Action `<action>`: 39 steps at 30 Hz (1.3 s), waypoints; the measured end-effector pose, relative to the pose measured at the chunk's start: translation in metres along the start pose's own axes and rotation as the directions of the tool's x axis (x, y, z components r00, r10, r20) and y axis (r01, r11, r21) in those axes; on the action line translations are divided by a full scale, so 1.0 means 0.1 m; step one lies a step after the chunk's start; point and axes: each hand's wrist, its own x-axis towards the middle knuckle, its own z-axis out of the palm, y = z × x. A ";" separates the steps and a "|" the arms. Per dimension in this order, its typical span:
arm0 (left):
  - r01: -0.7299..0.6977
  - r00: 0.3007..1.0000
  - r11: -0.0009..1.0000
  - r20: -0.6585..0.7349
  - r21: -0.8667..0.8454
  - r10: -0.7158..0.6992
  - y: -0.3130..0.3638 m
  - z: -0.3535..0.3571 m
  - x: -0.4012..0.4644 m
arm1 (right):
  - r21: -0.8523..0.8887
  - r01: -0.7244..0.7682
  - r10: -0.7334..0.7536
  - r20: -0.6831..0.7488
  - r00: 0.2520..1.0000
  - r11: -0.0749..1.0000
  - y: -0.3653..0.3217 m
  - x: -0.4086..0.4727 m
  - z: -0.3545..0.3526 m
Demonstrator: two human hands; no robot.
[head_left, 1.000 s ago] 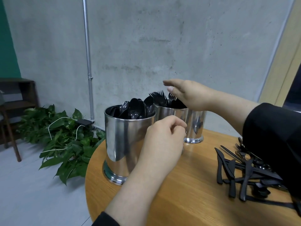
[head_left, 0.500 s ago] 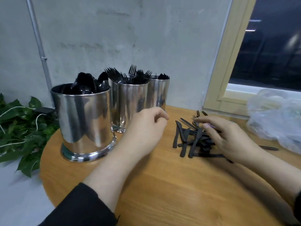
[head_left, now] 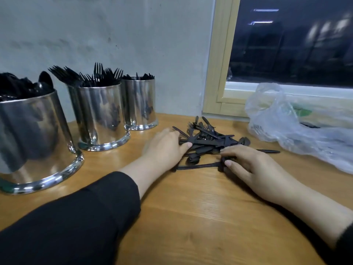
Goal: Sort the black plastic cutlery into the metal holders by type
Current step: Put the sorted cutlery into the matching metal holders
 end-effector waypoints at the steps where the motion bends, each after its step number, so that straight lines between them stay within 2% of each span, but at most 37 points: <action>1: 0.006 1.000 1.000 0.024 -0.002 -0.006 -0.01 0.03 0.03 | 0.004 0.004 -0.004 -0.012 1.000 1.000 0.03 0.01 0.00; 4: 0.008 0.998 0.999 0.063 -0.050 -0.005 -0.02 0.08 0.08 | -0.010 -0.005 0.004 -0.090 0.996 1.000 0.12 0.09 0.01; 7: 0.009 0.999 0.993 0.044 -0.119 -0.004 0.01 0.09 0.09 | -0.033 -0.066 0.060 -0.155 0.986 0.997 0.22 0.20 0.02; 12: 0.013 1.000 0.976 0.025 -0.216 -0.008 0.01 0.06 0.08 | -0.096 -0.119 0.108 -0.109 0.988 0.988 0.25 0.39 0.07; 18: 0.018 0.998 0.999 0.068 -0.034 -0.016 -0.02 0.00 0.04 | -0.111 -0.097 0.091 -0.065 0.994 0.989 0.23 0.43 0.14; 27: -0.007 0.998 0.983 0.059 -0.185 0.018 -0.03 0.02 0.02 | -0.105 -0.020 0.014 -0.061 0.998 0.994 0.11 0.32 0.13; 34: 0.024 1.000 0.942 0.021 -0.335 -0.018 -0.08 0.03 0.02 | -0.130 -0.025 0.017 -0.064 0.998 0.991 0.11 0.30 0.13; 39: 0.026 0.999 0.935 -0.010 -0.354 -0.032 -0.09 0.02 0.04 | -0.161 -0.042 0.037 -0.037 0.999 0.986 0.11 0.30 0.13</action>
